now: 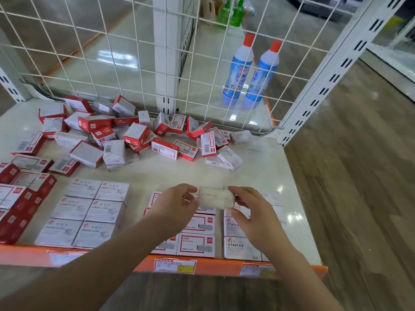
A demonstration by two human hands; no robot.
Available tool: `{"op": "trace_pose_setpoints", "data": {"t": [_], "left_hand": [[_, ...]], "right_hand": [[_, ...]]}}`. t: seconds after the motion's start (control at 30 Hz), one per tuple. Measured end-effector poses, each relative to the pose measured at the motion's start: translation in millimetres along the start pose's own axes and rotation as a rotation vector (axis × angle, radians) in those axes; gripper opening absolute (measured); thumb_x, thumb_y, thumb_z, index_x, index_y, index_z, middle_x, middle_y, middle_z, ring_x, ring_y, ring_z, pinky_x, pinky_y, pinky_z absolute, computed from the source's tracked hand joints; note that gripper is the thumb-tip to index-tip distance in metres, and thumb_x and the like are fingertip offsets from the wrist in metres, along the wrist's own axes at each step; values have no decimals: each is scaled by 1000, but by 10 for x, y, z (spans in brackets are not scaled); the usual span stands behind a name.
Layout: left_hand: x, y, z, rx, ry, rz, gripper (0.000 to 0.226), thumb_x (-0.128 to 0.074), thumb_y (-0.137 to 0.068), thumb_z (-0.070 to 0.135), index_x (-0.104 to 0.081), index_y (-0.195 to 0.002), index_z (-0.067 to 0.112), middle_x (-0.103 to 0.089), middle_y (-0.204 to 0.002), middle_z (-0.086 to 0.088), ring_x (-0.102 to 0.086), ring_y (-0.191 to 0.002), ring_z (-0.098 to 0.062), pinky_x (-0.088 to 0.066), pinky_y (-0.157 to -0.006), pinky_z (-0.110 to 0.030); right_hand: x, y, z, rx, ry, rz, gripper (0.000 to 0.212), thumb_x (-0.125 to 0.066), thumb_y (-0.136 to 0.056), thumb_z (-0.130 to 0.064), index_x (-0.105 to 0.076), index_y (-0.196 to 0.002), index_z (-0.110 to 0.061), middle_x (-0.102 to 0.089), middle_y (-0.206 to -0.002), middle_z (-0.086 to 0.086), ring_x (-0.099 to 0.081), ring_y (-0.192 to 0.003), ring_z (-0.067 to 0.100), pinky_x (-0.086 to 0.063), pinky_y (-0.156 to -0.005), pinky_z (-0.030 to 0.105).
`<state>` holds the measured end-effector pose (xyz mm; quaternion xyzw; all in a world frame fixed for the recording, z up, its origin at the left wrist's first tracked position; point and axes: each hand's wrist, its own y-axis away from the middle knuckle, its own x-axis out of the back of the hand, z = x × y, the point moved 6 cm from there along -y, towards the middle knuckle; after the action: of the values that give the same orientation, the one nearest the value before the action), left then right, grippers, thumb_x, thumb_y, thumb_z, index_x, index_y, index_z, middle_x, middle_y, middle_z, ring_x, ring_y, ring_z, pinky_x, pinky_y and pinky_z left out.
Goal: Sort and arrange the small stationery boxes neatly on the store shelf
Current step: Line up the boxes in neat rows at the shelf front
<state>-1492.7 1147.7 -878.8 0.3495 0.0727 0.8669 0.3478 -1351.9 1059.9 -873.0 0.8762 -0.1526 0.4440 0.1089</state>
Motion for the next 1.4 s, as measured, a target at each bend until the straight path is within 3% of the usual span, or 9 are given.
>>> {"op": "trace_pose_setpoints", "data": {"t": [0.07,0.13,0.4,0.53,0.7,0.9,1.07,1.23,1.4], "left_hand": [[-35,17,57,-70,-168,9,40,-47,-96,27,-41,-135,23,-46,-138,6,-45,-119,-14,-44,-93,-22],[-123,32,115,-154,-333,-25,43,-44,-97,30,-35,-139,27,-37,-145,11,-36,-130,-12,-34,-105,-27],[-566,-118,345,-362,-736,-159,57,-31,-100,36,-5,-149,22,-3,-158,3,0,-144,-16,0,-116,-32],[-701,-288,425,-327,-776,-173,65,-32,-99,39,3,-149,19,5,-158,0,4,-145,-18,0,-116,-34],[-704,-403,479,-335,-829,-191,60,-32,-99,39,-6,-150,20,8,-157,1,9,-144,-19,2,-116,-36],[-677,-447,480,-322,-775,-192,55,-34,-99,39,-18,-148,20,2,-158,-1,2,-145,-18,-2,-116,-34],[-685,-468,499,-307,-726,-178,53,-37,-98,39,-25,-146,20,-9,-157,-2,-11,-143,-19,-14,-115,-34],[-673,-450,480,-307,-715,-155,50,-36,-98,35,-26,-146,22,-11,-157,0,-13,-143,-18,-16,-115,-33],[-638,-433,512,-331,-729,-138,50,-36,-99,34,-24,-146,23,-14,-156,1,-15,-142,-17,-16,-114,-32]], "right_hand": [[22,-14,98,-37,36,26,45,-58,-90,-20,-45,-132,-26,-47,-129,-13,-48,-115,4,-41,-96,16],[62,-39,201,-70,49,59,45,-57,-90,-19,-44,-133,-24,-47,-130,-11,-49,-116,7,-42,-96,19],[333,-300,523,-115,94,127,44,-54,-90,-7,-47,-133,-11,-49,-129,3,-53,-107,18,-39,-89,22],[376,-454,569,-95,104,89,39,-52,-90,-7,-50,-129,-13,-51,-126,4,-52,-107,20,-40,-89,24],[291,-581,589,-76,135,2,40,-50,-90,-7,-49,-130,-12,-50,-128,2,-51,-111,19,-37,-88,22],[200,-663,662,-142,86,-53,39,-44,-95,-10,-48,-133,-14,-53,-129,1,-50,-114,17,-36,-96,20],[139,-703,713,-140,56,-90,40,-46,-93,-5,-50,-131,-11,-50,-130,1,-50,-113,16,-31,-88,13],[116,-685,730,-132,20,-111,44,-44,-91,-1,-46,-135,-10,-47,-134,0,-46,-119,16,-32,-96,15],[109,-689,725,-126,4,-87,45,-44,-90,0,-46,-135,-9,-49,-131,1,-48,-116,15,-32,-94,14]]}}
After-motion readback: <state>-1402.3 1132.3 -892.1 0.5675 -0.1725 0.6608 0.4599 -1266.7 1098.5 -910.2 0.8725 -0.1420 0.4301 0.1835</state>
